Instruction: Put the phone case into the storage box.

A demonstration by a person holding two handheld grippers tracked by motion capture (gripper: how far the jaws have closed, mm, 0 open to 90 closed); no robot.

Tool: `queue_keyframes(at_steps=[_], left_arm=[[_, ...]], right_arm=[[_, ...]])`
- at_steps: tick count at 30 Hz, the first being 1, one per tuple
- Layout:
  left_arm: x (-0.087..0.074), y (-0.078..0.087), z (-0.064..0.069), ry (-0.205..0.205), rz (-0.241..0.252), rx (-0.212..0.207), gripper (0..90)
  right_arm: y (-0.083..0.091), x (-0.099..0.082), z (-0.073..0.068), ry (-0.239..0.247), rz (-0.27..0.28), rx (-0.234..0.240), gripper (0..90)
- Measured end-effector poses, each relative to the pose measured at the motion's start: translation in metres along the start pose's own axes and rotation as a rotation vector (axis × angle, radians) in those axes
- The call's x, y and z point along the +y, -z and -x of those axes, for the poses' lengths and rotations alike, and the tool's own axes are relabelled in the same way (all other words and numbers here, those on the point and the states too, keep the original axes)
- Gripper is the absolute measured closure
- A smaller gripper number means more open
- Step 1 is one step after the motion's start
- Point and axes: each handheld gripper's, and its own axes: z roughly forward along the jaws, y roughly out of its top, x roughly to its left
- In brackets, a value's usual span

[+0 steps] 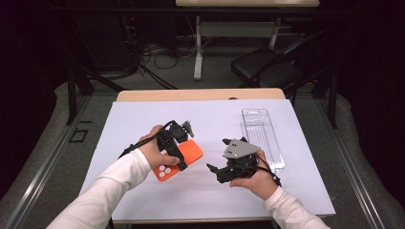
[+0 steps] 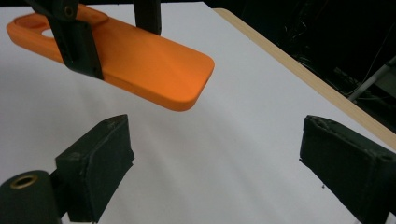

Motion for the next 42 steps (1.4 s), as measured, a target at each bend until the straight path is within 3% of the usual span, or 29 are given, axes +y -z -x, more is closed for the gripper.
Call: queue_keyframes(at_steps=[3, 8, 11, 12, 14, 16, 17, 20, 21, 26, 34, 35, 42], left_arm=[[0.000, 0.001, 0.000, 0.005, 0.005, -0.004, 15.7], [0.002, 0.001, 0.000, 0.011, 0.005, -0.008, 15.7], [0.003, 0.001, -0.002, -0.007, -0.009, -0.013, 15.7], [0.003, 0.001, -0.002, -0.007, -0.011, -0.017, 15.7], [0.003, 0.001, -0.002, -0.007, -0.014, -0.018, 15.7], [0.003, 0.002, -0.002, -0.009, -0.015, -0.019, 15.7], [0.003, 0.002, -0.002, -0.008, -0.012, -0.016, 15.7], [0.003, 0.002, -0.002, -0.007, -0.009, -0.018, 15.7], [0.003, 0.002, -0.002, -0.008, -0.012, -0.019, 15.7], [0.004, 0.001, -0.002, 0.008, -0.003, -0.038, 15.7], [0.005, 0.001, -0.005, 0.006, -0.006, -0.041, 15.7], [0.004, 0.001, -0.005, 0.006, -0.003, -0.040, 15.7], [0.005, 0.001, -0.003, 0.008, 0.002, -0.039, 15.7]], right_arm=[[0.000, 0.001, -0.001, 0.045, -0.020, -0.010, 13.4], [-0.002, 0.001, -0.007, 0.162, -0.032, -0.042, 14.6], [-0.005, 0.001, -0.011, 0.230, -0.037, -0.069, 15.4], [-0.005, 0.001, -0.011, 0.230, -0.037, -0.069, 15.4], [-0.007, 0.000, -0.014, 0.288, -0.040, -0.092, 15.4], [-0.008, 0.000, -0.018, 0.375, -0.054, -0.130, 15.6], [-0.008, 0.000, -0.018, 0.375, -0.054, -0.130, 15.6], [-0.010, -0.001, -0.022, 0.459, -0.053, -0.166, 19.6], [-0.010, -0.001, -0.022, 0.459, -0.053, -0.166, 19.6], [-0.010, -0.001, -0.024, 0.580, -0.055, -0.203, 24.3], [-0.010, 0.000, -0.027, 0.678, -0.043, -0.209, 32.1], [-0.010, 0.000, -0.027, 0.712, -0.042, -0.217, 32.8], [-0.010, 0.001, -0.026, 0.738, -0.021, -0.227, 34.1]])
